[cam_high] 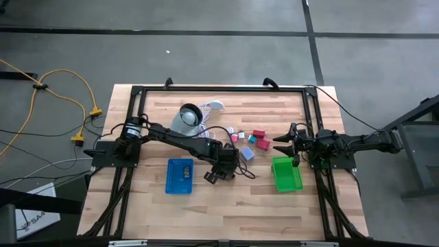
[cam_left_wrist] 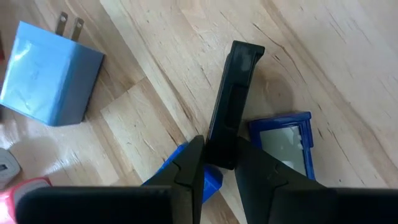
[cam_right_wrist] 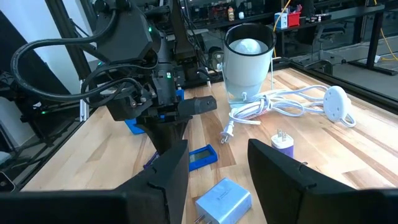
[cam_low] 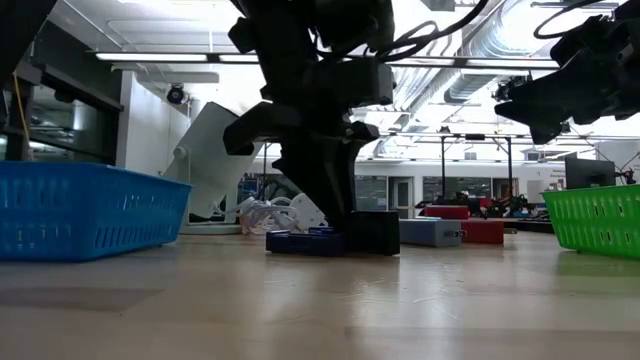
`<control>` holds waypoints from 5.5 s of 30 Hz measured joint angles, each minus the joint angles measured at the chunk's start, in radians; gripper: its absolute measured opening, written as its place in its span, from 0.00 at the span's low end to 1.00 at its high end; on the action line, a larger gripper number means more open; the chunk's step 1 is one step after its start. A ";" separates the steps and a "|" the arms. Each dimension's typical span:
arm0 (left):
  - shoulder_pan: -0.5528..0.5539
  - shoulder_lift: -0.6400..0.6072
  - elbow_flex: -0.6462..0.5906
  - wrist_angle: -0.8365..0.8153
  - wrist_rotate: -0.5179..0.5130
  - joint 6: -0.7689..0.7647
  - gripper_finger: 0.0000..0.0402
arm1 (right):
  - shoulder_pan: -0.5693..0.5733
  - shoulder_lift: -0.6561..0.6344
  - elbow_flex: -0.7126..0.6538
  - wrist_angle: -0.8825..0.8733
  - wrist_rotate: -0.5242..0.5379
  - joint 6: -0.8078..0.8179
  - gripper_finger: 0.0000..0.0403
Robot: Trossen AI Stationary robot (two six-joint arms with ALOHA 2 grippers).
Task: Pick & Place Office items
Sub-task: Put the black digital timer into the blue bin
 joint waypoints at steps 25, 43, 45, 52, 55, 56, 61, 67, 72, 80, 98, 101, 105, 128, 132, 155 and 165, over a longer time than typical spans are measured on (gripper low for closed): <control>-0.004 -0.096 0.002 -0.041 -0.063 -0.079 0.17 | 0.000 0.000 0.000 0.000 0.000 0.000 0.38; -0.037 -0.227 0.000 -0.265 -0.107 -0.360 0.17 | 0.000 0.017 0.000 0.002 0.000 0.000 0.38; -0.045 -0.234 -0.001 -0.292 -0.107 -0.397 0.17 | 0.000 0.017 0.000 0.002 0.000 0.000 0.38; -0.091 -0.308 -0.087 -0.289 -0.148 -0.515 0.17 | 0.000 0.019 0.000 0.002 0.000 0.000 0.38; -0.115 -0.373 -0.179 -0.235 -0.173 -0.598 0.17 | 0.000 0.021 0.000 0.002 0.000 0.000 0.38; -0.126 -0.397 -0.210 -0.222 -0.184 -0.626 0.17 | 0.000 0.023 0.000 0.001 0.000 0.000 0.38; -0.182 -0.498 -0.328 -0.202 -0.251 -0.804 0.17 | 0.000 0.022 0.000 0.002 0.000 0.000 0.38; -0.273 -0.585 -0.426 -0.230 -0.334 -1.097 0.17 | 0.000 0.022 0.000 0.001 0.000 0.000 0.38; -0.368 -0.597 -0.444 -0.270 -0.375 -1.395 0.17 | 0.000 0.023 0.000 0.001 0.000 0.000 0.38; -0.462 -0.594 -0.444 -0.345 -0.402 -1.879 0.17 | 0.000 0.022 0.000 0.001 0.000 0.000 0.38; -0.426 -0.503 -0.444 -0.428 -0.249 -2.406 0.17 | 0.000 0.022 0.000 0.001 0.000 0.000 0.38; -0.414 -0.485 -0.444 -0.438 -0.220 -2.433 0.17 | 0.000 0.022 0.000 0.001 0.000 0.000 0.38; -0.397 -0.477 -0.444 -0.439 -0.188 -2.438 0.17 | 0.000 0.022 0.000 0.001 0.000 0.000 0.38; -0.368 -0.477 -0.444 -0.452 -0.185 -2.351 0.17 | 0.000 0.022 0.000 0.001 0.000 0.000 0.38; -0.362 -0.477 -0.444 -0.452 -0.185 -2.352 0.17 | 0.000 0.022 0.000 0.001 0.000 0.000 0.38; -0.360 -0.478 -0.444 -0.465 -0.183 -2.388 0.17 | 0.000 0.022 0.000 0.001 0.000 0.000 0.38; -0.360 -0.478 -0.444 -0.465 -0.183 -2.396 0.17 | 0.000 0.022 0.000 0.001 0.000 0.000 0.38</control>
